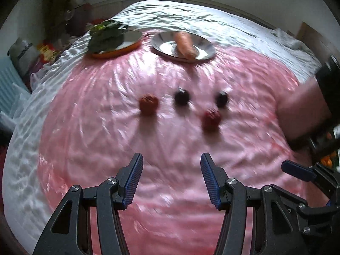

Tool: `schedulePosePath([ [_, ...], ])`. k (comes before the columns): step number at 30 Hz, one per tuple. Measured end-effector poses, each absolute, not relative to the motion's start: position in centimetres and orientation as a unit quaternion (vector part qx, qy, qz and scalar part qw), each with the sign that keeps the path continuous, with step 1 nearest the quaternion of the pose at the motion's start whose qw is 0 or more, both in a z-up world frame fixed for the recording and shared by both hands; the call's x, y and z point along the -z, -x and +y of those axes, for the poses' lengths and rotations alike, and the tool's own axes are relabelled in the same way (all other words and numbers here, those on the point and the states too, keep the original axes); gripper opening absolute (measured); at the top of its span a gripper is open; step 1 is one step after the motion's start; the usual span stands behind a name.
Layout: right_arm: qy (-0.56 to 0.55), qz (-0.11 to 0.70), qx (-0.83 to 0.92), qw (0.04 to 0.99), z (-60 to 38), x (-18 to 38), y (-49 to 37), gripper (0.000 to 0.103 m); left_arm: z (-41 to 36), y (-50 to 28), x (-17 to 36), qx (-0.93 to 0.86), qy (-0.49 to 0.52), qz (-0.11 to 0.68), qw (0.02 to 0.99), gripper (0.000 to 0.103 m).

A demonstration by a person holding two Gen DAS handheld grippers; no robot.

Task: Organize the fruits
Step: 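Move both open grippers back to the remaining fruit, then close the right gripper on a red apple while the left gripper grasps another red apple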

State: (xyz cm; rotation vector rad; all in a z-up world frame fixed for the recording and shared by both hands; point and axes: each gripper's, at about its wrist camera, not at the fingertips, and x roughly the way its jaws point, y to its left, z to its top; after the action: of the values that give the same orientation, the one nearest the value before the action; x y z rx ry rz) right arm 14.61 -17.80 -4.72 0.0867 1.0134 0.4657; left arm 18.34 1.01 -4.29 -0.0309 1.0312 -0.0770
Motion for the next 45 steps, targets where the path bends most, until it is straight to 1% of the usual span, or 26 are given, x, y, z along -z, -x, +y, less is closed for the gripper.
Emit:
schedulePosePath([
  [5,-0.050,0.477,-0.224,0.848,-16.1,5.7,-18.3,0.102,2.9,-20.8,5.1,0.024,0.029,0.488,0.872,0.051],
  [10,-0.051,0.475,-0.233,0.847,-14.3,6.7,-21.5,0.094,4.1,-23.0,5.7,0.022,0.045,0.483,0.874,0.051],
  [13,-0.051,0.474,-0.237,0.847,-13.6,7.1,-22.7,0.091,4.5,-24.3,6.2,0.021,0.049,0.483,0.874,0.051],
  [15,-0.051,0.475,-0.241,0.845,-13.2,7.4,-23.3,0.086,4.6,-24.8,6.5,0.022,0.050,0.483,0.874,0.051],
  [17,-0.049,0.476,-0.243,0.843,-12.9,7.7,-23.8,0.084,4.5,-25.2,6.8,0.022,0.049,0.484,0.873,0.051],
  [29,-0.048,0.484,-0.244,0.839,-12.5,9.1,-25.5,0.080,4.2,-26.7,8.1,0.026,0.042,0.488,0.872,0.051],
  [31,-0.046,0.485,-0.244,0.838,-12.4,9.3,-25.7,0.078,4.1,-26.8,8.3,0.026,0.040,0.489,0.871,0.050],
  [33,-0.040,0.489,-0.242,0.837,-12.2,9.6,-25.8,0.071,4.0,-26.9,8.5,0.026,0.039,0.489,0.871,0.050],
  [34,-0.037,0.490,-0.242,0.837,-12.1,9.7,-25.9,0.070,4.1,-27.0,8.5,0.026,0.038,0.489,0.871,0.050],
  [37,-0.028,0.493,-0.239,0.836,-11.9,9.9,-26.0,0.066,4.2,-27.1,8.8,0.025,0.039,0.491,0.870,0.048],
  [38,-0.026,0.494,-0.238,0.836,-11.8,10.0,-26.0,0.062,4.3,-27.0,8.9,0.025,0.040,0.492,0.869,0.046],
  [39,-0.023,0.495,-0.237,0.835,-11.7,10.1,-26.1,0.061,4.4,-27.1,9.0,0.024,0.041,0.493,0.869,0.044],
  [45,-0.020,0.497,-0.237,0.835,-11.7,10.3,-26.2,0.061,4.8,-27.1,9.3,0.026,0.039,0.494,0.868,0.037],
])
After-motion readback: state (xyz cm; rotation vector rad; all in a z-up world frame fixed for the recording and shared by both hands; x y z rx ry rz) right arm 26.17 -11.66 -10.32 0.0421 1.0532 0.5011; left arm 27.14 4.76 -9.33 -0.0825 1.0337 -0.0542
